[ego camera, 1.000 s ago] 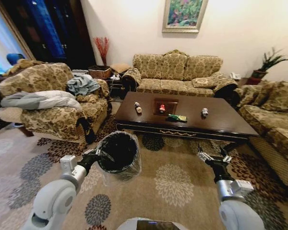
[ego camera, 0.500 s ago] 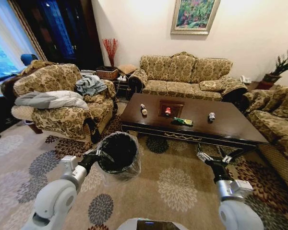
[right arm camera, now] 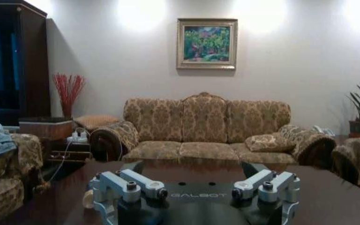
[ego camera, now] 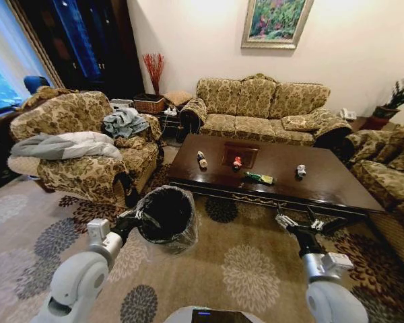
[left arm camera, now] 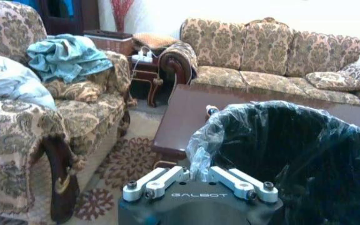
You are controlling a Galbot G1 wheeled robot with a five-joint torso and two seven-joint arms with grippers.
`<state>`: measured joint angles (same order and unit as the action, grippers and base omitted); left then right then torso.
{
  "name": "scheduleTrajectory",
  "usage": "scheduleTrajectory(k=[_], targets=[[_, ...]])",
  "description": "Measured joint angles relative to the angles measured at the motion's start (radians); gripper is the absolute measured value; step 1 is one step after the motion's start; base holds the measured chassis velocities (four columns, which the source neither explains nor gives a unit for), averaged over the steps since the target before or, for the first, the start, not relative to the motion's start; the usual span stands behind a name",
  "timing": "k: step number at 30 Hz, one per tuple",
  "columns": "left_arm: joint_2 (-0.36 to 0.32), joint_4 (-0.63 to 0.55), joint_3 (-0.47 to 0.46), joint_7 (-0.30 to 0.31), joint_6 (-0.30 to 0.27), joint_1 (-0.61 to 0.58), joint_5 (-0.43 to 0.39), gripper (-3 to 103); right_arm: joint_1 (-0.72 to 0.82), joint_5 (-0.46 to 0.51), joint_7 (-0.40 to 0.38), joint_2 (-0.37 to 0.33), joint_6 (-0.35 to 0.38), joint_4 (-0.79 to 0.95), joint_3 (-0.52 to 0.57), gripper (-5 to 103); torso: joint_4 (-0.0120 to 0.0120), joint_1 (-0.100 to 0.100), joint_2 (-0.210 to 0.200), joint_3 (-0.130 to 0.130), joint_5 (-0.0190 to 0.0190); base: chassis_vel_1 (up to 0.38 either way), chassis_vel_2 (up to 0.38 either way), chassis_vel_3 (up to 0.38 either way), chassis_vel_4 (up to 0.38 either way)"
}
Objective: Move to the front of the table and place the trash on the table into the trash bin.
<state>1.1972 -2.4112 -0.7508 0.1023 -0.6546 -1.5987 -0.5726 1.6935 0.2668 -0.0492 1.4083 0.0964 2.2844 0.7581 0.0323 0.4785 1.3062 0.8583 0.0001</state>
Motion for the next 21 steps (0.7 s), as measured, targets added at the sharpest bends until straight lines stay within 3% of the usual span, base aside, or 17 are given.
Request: scheduleTrajectory(k=[13,21], targets=[[0.005,0.008,0.009,-0.007,0.012,-0.004,0.017,4,0.004,-0.002,0.006,0.005,-0.004,-0.010,-0.001,100,0.0001,0.000,-0.001,0.000,-0.0001,-0.106,0.111,0.111,-0.106],[0.008,0.015,0.013,-0.006,0.015,-0.002,0.023,4,0.002,-0.005,0.007,0.005,-0.004,-0.015,-0.003,100,0.0000,-0.002,-0.005,-0.002,0.0000,-0.204,0.187,0.200,-0.198]])
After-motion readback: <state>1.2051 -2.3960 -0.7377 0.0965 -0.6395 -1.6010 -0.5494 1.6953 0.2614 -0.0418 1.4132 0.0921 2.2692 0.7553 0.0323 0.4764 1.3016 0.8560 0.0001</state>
